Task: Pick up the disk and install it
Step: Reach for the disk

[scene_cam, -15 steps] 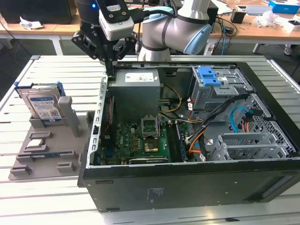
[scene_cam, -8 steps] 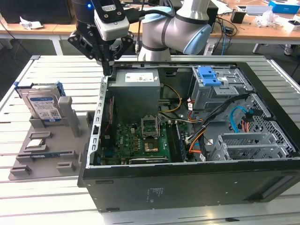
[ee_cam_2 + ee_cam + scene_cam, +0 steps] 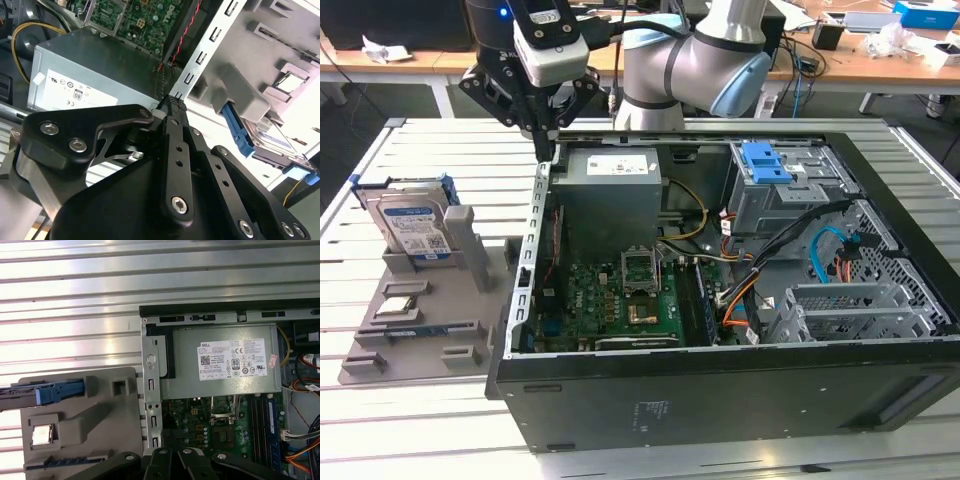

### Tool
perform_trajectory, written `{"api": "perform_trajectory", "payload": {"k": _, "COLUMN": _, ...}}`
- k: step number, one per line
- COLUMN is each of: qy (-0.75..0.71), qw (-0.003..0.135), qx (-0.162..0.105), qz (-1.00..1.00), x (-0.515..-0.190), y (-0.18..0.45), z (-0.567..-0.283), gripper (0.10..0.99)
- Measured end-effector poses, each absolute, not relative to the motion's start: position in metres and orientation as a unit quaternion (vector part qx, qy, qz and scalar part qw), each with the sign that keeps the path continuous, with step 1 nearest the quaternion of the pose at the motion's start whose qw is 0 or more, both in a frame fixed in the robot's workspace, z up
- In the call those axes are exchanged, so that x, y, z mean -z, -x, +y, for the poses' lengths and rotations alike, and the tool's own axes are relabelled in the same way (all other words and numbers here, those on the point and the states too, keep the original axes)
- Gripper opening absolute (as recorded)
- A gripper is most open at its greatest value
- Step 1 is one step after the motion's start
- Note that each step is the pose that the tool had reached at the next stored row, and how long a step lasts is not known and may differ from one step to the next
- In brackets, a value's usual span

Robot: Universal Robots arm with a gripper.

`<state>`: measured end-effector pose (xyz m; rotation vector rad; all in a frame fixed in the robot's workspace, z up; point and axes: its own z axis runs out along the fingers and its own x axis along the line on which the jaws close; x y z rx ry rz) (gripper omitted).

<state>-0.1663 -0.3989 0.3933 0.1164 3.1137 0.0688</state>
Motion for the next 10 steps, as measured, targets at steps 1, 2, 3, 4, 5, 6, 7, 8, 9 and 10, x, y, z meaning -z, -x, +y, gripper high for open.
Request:
{"api": "perform_trajectory", "payload": {"k": 1, "qy": -0.037, "qw": 0.012, "qx": -0.022, "qz": 0.999, "x": -0.393, "y": 0.167, "z": -0.399, "gripper": 0.106}}
{"api": "perform_trajectory", "payload": {"k": 2, "qy": -0.037, "qw": 0.012, "qx": -0.022, "qz": 0.999, "x": -0.393, "y": 0.168, "z": -0.399, "gripper": 0.106}}
{"api": "perform_trajectory", "payload": {"k": 3, "qy": -0.037, "qw": 0.012, "qx": -0.022, "qz": 0.999, "x": -0.393, "y": 0.171, "z": -0.399, "gripper": 0.106}}
{"api": "perform_trajectory", "payload": {"k": 4, "qy": -0.037, "qw": 0.012, "qx": -0.022, "qz": 0.999, "x": -0.393, "y": 0.173, "z": -0.399, "gripper": 0.106}}
{"api": "perform_trajectory", "payload": {"k": 5, "qy": -0.037, "qw": 0.012, "qx": -0.022, "qz": 0.999, "x": -0.393, "y": 0.174, "z": -0.399, "gripper": 0.106}}
{"api": "perform_trajectory", "payload": {"k": 6, "qy": -0.037, "qw": 0.012, "qx": -0.022, "qz": 0.999, "x": -0.393, "y": 0.175, "z": -0.399, "gripper": 0.106}}
{"api": "perform_trajectory", "payload": {"k": 7, "qy": -0.037, "qw": 0.013, "qx": -0.022, "qz": 0.999, "x": -0.393, "y": 0.176, "z": -0.399, "gripper": 0.106}}
{"api": "perform_trajectory", "payload": {"k": 8, "qy": -0.037, "qw": 0.013, "qx": -0.022, "qz": 0.999, "x": -0.393, "y": 0.177, "z": -0.399, "gripper": 0.106}}
{"api": "perform_trajectory", "payload": {"k": 9, "qy": -0.037, "qw": 0.013, "qx": -0.022, "qz": 0.999, "x": -0.393, "y": 0.179, "z": -0.399, "gripper": 0.106}}
{"api": "perform_trajectory", "payload": {"k": 10, "qy": -0.037, "qw": 0.012, "qx": -0.022, "qz": 0.999, "x": -0.393, "y": 0.181, "z": -0.399, "gripper": 0.106}}
